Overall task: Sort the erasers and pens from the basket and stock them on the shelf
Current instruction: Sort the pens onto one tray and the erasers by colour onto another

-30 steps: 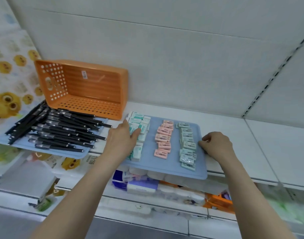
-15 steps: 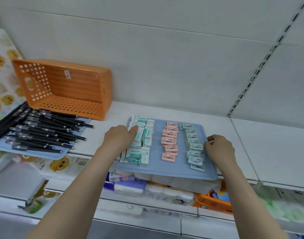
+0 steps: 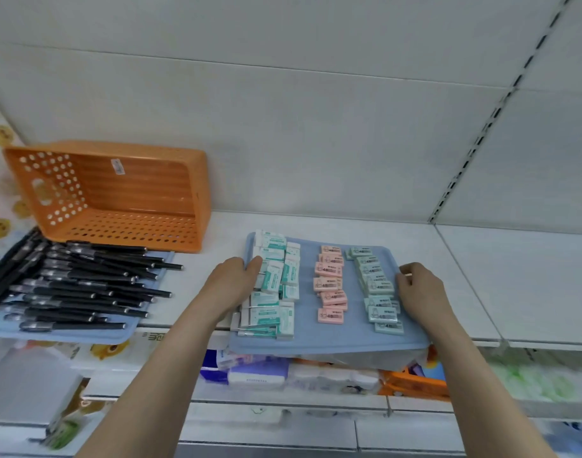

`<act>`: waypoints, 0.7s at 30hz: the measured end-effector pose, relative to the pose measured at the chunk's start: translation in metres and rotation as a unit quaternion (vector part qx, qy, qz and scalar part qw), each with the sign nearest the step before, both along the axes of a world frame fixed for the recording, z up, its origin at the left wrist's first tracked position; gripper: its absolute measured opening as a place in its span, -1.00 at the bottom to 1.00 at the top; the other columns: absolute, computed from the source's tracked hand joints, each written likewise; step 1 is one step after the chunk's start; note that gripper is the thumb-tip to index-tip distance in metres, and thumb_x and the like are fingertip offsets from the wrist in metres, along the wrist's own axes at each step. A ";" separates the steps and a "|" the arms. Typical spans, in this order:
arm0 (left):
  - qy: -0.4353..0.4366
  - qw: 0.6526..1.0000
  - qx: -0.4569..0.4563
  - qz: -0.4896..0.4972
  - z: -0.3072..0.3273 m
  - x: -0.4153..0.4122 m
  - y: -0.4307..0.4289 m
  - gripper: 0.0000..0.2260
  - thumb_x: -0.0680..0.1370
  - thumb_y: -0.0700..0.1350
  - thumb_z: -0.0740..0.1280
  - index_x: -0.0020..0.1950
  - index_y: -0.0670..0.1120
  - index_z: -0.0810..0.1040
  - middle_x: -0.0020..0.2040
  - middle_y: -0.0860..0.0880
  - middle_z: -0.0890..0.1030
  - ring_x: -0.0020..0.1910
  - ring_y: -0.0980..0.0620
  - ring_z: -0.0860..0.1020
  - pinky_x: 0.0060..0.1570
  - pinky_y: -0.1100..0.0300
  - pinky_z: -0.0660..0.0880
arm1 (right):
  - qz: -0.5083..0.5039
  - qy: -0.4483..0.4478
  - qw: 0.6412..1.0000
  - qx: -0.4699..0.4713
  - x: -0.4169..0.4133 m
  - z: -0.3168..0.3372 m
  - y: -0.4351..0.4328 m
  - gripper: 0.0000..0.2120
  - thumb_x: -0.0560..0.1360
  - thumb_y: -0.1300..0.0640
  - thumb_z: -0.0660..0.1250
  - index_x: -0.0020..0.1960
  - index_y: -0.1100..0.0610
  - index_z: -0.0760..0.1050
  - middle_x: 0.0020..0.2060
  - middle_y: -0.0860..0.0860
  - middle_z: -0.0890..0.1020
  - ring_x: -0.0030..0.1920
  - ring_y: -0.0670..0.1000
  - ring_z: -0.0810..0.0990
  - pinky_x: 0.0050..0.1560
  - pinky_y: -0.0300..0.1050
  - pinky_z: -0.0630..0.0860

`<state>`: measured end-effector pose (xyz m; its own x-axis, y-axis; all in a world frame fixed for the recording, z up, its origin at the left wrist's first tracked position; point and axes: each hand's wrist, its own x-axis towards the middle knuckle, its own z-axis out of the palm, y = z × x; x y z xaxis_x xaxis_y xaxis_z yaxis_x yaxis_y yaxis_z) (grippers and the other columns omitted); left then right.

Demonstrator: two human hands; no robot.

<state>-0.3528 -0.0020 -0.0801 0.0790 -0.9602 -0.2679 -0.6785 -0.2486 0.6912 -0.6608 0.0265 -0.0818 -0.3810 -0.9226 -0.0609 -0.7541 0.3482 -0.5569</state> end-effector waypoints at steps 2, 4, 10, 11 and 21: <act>0.016 1.000 -0.006 -0.007 0.000 0.003 -0.003 -0.60 0.63 0.16 0.06 -0.12 -0.12 0.46 -0.15 -0.08 0.54 -0.21 -0.01 0.47 -0.27 0.14 0.35 | -0.008 -0.013 1.000 0.000 0.001 -0.001 0.001 -0.72 0.63 0.15 0.15 0.27 0.24 0.45 0.16 0.19 0.58 0.11 0.16 0.54 -0.03 -0.12 0.36; 0.026 1.000 -0.006 -0.014 0.001 0.004 -0.008 -0.60 0.64 0.15 0.06 -0.08 -0.14 0.48 -0.08 -0.11 0.56 -0.17 -0.02 0.47 -0.22 0.14 0.36 | -0.015 -0.015 1.000 0.002 0.001 -0.001 0.001 -0.71 0.63 0.15 0.15 0.28 0.25 0.45 0.19 0.19 0.57 0.16 0.17 0.53 0.00 -0.13 0.35; 0.084 0.996 0.021 -0.022 0.002 0.007 -0.025 -0.58 0.62 0.18 0.08 0.11 -0.15 0.49 0.03 -0.10 0.59 -0.04 -0.07 0.59 -0.03 0.00 0.59 | -0.028 -0.008 1.000 0.007 0.003 0.000 0.000 -0.70 0.63 0.16 0.15 0.29 0.26 0.46 0.23 0.20 0.56 0.19 0.19 0.52 0.04 -0.11 0.35; 0.098 0.995 0.026 -0.019 0.001 0.008 -0.028 -0.57 0.60 0.19 0.10 0.12 -0.14 0.49 0.02 -0.10 0.60 -0.05 -0.07 0.61 -0.04 -0.05 0.61 | -0.029 -0.008 1.000 0.004 0.003 0.000 -0.001 -0.70 0.63 0.16 0.15 0.29 0.26 0.46 0.22 0.20 0.56 0.19 0.19 0.52 0.04 -0.10 0.36; 0.163 0.985 -0.010 -0.056 0.001 -0.006 -0.044 -0.62 0.62 0.15 0.15 0.04 -0.14 0.54 -0.05 -0.10 0.66 -0.11 -0.06 0.65 -0.11 -0.01 0.60 | -0.079 -0.048 0.994 -0.064 -0.002 0.003 0.019 -0.71 0.63 0.12 0.15 0.29 0.21 0.46 0.14 0.15 0.61 0.06 0.13 0.56 -0.05 -0.11 0.36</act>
<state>-0.3585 -0.0464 -0.0792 -0.1138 -0.9633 -0.2433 -0.4425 -0.1701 0.8805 -0.6627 0.0456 -0.0783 -0.5195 -0.8544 0.0087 -0.6363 0.3801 -0.6713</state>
